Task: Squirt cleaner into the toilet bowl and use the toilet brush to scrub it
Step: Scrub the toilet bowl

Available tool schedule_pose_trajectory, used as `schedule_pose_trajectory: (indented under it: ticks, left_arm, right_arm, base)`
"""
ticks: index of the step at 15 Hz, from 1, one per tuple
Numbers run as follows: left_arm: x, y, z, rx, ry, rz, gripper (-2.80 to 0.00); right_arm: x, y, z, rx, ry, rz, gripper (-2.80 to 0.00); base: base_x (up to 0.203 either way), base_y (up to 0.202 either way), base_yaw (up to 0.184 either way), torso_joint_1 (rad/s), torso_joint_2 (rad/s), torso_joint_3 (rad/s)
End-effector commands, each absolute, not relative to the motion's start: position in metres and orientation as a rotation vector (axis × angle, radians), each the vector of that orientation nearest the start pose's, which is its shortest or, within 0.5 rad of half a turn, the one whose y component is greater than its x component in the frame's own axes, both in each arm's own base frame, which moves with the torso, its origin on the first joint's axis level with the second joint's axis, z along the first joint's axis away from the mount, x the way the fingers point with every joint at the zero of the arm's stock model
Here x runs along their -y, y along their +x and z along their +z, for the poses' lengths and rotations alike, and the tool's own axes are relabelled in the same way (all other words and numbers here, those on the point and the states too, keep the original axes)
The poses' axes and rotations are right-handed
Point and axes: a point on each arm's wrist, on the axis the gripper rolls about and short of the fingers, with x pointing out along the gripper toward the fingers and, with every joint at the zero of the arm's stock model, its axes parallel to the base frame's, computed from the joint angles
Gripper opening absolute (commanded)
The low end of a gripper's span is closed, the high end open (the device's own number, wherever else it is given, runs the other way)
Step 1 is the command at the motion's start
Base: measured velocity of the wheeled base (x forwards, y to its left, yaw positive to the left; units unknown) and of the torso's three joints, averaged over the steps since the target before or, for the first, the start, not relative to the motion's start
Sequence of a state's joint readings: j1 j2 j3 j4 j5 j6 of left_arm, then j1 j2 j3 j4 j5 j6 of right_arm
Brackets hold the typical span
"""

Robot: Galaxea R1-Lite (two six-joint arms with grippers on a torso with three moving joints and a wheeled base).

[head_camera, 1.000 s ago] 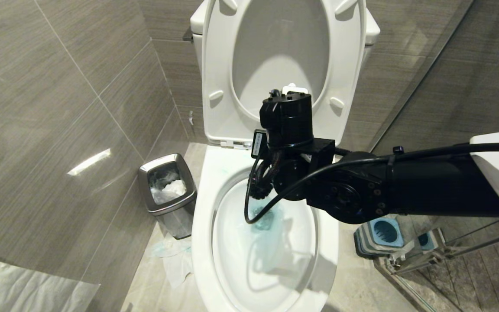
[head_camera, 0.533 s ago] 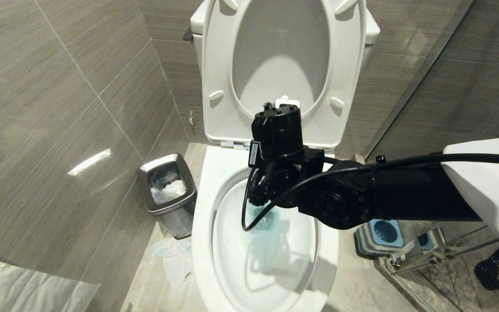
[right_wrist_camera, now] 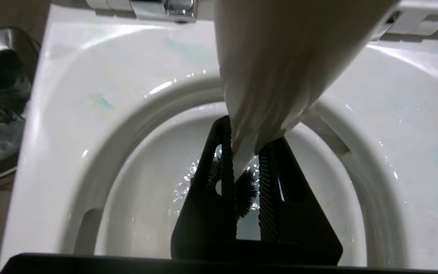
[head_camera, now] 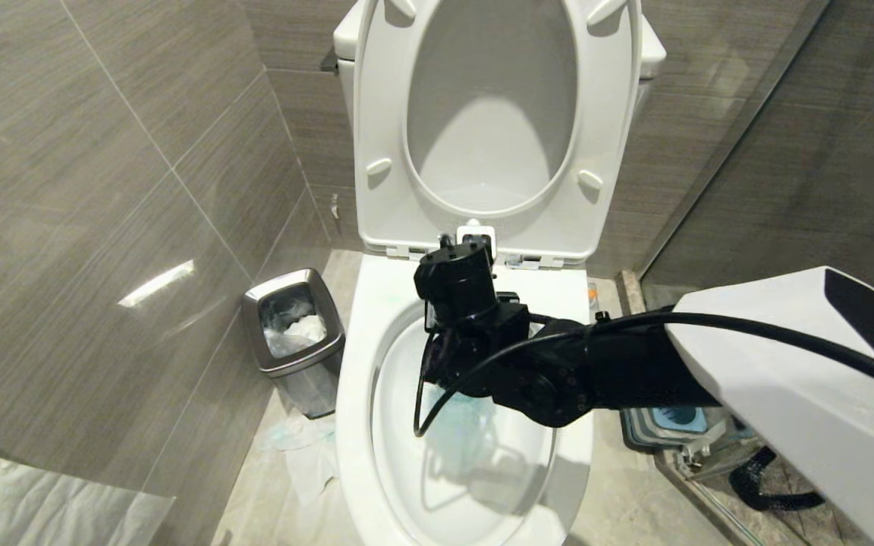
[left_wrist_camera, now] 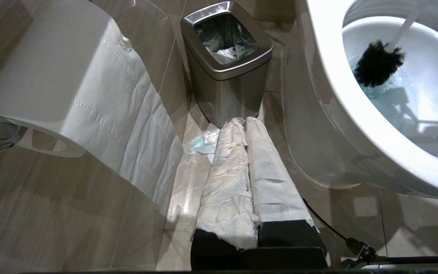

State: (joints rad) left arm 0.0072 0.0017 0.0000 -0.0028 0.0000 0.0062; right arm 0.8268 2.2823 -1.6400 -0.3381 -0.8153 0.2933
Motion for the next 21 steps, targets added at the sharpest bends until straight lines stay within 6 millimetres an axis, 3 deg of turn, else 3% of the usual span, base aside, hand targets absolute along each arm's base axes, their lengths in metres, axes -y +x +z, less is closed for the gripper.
schedule_pose_trajectory:
  ticks: [1,4,10,12,17,21]
  left_arm:
    - [0.0,-0.023,0.076,0.003,0.006,0.008,-2.8]
    - [0.0,-0.023,0.076,0.002,0.006,0.008,-2.8]
    - [0.0,-0.023,0.076,0.001,0.006,0.009,-2.8]
    - [0.0,-0.023,0.076,0.002,0.006,0.009,-2.8]
    - [0.0,-0.023,0.076,0.002,0.006,0.008,-2.8]
    - [0.0,-0.023,0.076,0.001,0.006,0.008,-2.8]
  right_arm:
    - [-0.342,0.337,0.129,-0.239,0.035,-0.03,-2.8]
    - [-0.343,0.339,0.12,-0.249,0.03,-0.034,-2.8]
    - [-0.344,0.34,0.127,-0.235,0.04,-0.033,-2.8]
    - [-0.342,0.338,0.136,-0.222,0.054,-0.031,-2.8]
    - [-0.326,0.323,0.192,-0.145,0.094,-0.04,-2.8]
    - [-0.315,0.313,0.205,-0.14,0.092,-0.042,-2.8]
  base:
    - [0.0,0.0,0.0,0.0,0.0,0.0]
    - [0.0,0.0,0.0,0.0,0.0,0.0]
    - [0.0,0.0,0.0,0.0,0.0,0.0]
    - [0.0,0.0,0.0,0.0,0.0,0.0]
    - [0.0,0.0,0.0,0.0,0.0,0.0]
    - [0.0,0.0,0.0,0.0,0.0,0.0]
